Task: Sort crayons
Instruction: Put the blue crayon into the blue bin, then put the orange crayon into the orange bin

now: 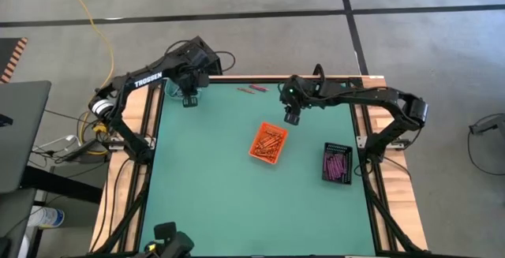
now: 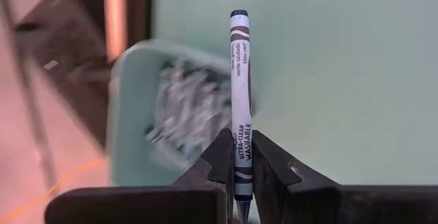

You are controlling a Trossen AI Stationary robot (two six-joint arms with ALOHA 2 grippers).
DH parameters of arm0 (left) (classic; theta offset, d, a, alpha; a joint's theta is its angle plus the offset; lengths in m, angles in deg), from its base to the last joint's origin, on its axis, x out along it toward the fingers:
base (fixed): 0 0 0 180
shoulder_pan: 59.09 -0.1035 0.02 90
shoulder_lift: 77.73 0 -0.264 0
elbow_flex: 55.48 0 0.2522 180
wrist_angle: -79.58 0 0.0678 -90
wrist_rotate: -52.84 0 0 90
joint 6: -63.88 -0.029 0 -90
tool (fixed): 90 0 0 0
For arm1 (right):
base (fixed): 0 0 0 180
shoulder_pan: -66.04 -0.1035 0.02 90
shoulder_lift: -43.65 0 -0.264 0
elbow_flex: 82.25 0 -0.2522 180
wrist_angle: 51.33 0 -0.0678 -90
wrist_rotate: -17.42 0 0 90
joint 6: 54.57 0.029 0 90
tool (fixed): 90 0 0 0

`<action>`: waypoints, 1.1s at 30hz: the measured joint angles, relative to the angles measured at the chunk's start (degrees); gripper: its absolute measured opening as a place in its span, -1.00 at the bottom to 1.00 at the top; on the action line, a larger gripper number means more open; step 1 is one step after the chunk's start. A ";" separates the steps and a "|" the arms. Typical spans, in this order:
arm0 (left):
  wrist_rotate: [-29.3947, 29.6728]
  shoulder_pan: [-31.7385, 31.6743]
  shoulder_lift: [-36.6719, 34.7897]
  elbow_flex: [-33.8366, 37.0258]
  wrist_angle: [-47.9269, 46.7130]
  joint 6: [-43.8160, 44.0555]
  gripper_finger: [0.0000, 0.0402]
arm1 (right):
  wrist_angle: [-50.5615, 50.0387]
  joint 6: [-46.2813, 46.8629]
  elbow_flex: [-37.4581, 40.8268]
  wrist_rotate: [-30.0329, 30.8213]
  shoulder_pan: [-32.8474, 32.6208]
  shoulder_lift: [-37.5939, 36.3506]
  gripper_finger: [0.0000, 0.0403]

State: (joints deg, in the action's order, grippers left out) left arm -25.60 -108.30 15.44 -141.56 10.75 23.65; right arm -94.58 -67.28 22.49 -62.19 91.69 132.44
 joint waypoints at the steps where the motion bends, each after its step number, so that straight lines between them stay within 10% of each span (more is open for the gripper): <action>1: 1.91 -0.05 -0.40 0.01 0.08 -0.10 -0.92 | 0.17 -0.23 0.00 0.00 0.18 0.00 0.06; 14: 4.04 -6.92 -0.27 0.23 0.60 0.08 -0.85 | 2.29 -0.84 0.00 -0.02 1.13 0.00 0.06; 26: 6.26 -6.33 -0.27 0.23 1.43 5.67 -0.20 | 6.11 -4.14 0.00 -4.72 1.13 0.01 0.06; 33: -8.52 -3.33 -0.42 0.21 1.60 17.22 -0.11 | 12.14 -9.87 -0.04 -9.51 3.43 1.47 0.03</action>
State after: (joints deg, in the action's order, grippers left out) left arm -34.13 -111.64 15.02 -141.36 12.34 40.87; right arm -82.44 -77.15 22.46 -71.70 95.12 133.91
